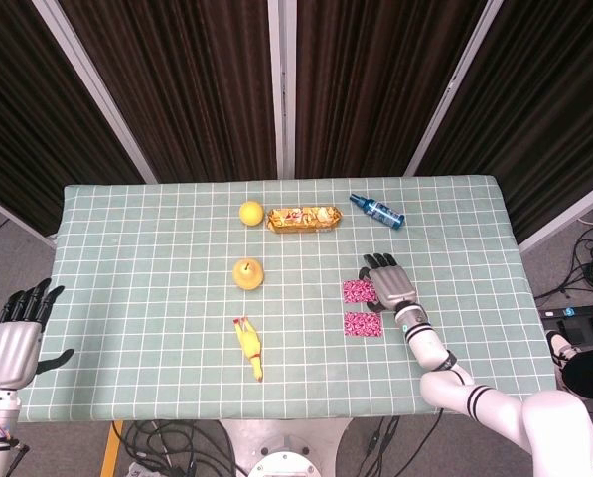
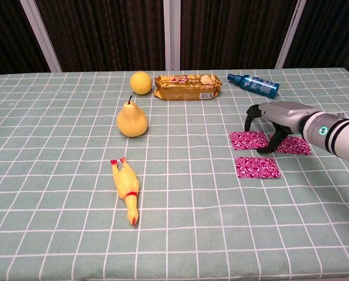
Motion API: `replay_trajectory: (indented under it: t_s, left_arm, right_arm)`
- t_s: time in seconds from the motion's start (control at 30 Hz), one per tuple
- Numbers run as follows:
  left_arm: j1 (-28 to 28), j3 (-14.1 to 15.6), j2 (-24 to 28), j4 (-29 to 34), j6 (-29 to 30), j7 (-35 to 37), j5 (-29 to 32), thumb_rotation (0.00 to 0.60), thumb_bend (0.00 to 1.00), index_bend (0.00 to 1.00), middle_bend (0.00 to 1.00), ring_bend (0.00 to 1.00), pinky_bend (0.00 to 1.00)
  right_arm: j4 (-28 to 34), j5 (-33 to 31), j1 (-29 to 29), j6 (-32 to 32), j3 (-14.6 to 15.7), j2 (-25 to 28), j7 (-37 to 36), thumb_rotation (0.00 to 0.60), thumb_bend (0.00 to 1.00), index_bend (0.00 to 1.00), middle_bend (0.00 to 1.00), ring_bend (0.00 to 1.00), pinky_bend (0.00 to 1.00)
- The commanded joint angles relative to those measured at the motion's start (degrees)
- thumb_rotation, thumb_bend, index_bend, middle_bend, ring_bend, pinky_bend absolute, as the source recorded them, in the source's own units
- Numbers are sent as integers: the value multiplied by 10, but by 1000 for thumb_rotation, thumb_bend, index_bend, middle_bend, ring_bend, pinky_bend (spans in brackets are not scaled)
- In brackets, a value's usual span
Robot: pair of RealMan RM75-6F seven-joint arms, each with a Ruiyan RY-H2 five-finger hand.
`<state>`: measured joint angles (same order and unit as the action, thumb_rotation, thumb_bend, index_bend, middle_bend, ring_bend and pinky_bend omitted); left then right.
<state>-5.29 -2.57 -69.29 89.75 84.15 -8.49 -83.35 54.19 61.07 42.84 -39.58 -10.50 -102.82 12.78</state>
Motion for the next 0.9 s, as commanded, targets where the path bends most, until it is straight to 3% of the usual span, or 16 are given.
replay_trajectory:
  t_s: [0.03, 0.27, 0.4, 0.67, 0.9]
  left_arm:
    - [0, 1, 0, 0, 0, 0, 0, 600, 0, 159, 156, 126, 137]
    - [2, 2, 0, -1, 2, 2, 0, 600, 0, 159, 156, 126, 137]
    - [3, 2, 0, -2, 2, 4, -1, 600, 0, 159, 156, 126, 137]
    - [4, 3, -2, -6, 4, 9, -2, 600, 0, 159, 156, 126, 137]
    - [0, 2, -3, -7, 1, 9, -6, 600, 0, 159, 156, 126, 137]
  right_arm:
    - [0, 0, 0, 1, 1, -1, 0, 600, 104, 315, 57, 0, 0]
    - [4, 3, 0, -6, -1, 0, -5, 600, 109, 410, 60, 0, 0]
    - [22, 8, -6, -19, -2, 12, -9, 600, 108, 412, 63, 0, 0]
    - [134, -6, -38, -51, 1, 85, -2, 600, 109, 410, 62, 0, 0]
    - [241, -33, -66, -71, 21, 131, 17, 600, 111, 406, 65, 0, 0]
